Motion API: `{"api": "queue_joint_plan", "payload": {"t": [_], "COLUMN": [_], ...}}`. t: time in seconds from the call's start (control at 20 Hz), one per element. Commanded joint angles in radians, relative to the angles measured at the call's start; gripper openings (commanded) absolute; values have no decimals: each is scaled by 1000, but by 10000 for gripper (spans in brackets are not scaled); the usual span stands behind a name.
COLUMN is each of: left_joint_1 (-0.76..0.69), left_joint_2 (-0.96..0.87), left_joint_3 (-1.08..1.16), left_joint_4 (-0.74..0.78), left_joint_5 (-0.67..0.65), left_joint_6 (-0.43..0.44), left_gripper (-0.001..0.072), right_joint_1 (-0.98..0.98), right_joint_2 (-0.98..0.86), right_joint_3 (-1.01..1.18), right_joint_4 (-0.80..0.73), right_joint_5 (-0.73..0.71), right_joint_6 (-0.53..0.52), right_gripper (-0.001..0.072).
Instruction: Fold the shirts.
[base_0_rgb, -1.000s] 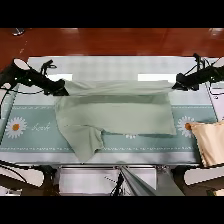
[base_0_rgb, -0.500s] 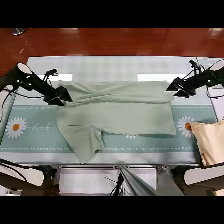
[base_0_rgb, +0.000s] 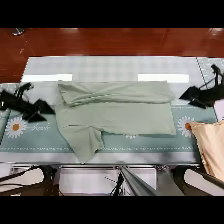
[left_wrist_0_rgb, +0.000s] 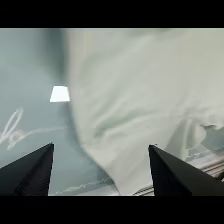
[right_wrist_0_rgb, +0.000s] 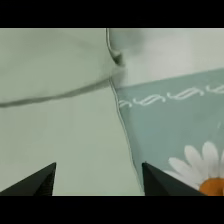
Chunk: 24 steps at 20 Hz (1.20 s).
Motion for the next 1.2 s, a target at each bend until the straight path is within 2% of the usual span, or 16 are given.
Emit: {"api": "queue_joint_plan", "payload": {"t": [0.0,0.15,0.4,0.45,0.65,0.7,0.75,0.8,0.9,1.05,1.15], "left_joint_1": [97,84,-27,-68,-192,-198,-198,-198,-196,-196,-196], "left_joint_2": [151,173,169,169,169,169,169,169,169,170,170], "left_joint_3": [-278,-384,-466,-483,-515,-514,-514,-514,-512,-510,-510], "left_joint_4": [-56,-231,-294,-326,-346,-356,-359,-359,-360,-380,-389], "left_joint_5": [124,141,245,246,328,330,328,330,330,330,330], "left_joint_6": [4,127,152,185,192,192,209,245,262,262,262], "left_gripper": [705,705,703,703,699,668,307,38,21,21,21], "right_joint_1": [7,6,6,3,-148,-205,-247,-274,-277,-277,-277], "right_joint_2": [211,263,263,263,263,263,263,263,263,261,252], "right_joint_3": [-294,-377,-377,-374,-290,-290,-305,-341,-438,-517,-518], "right_joint_4": [47,106,110,89,-117,-160,-199,-211,-155,49,90], "right_joint_5": [-121,-122,-124,-136,-52,-17,17,51,94,31,16], "right_joint_6": [-2,-8,6,18,86,95,106,114,84,3,-2], "right_gripper": [624,624,624,624,624,624,623,623,624,623,623]}}
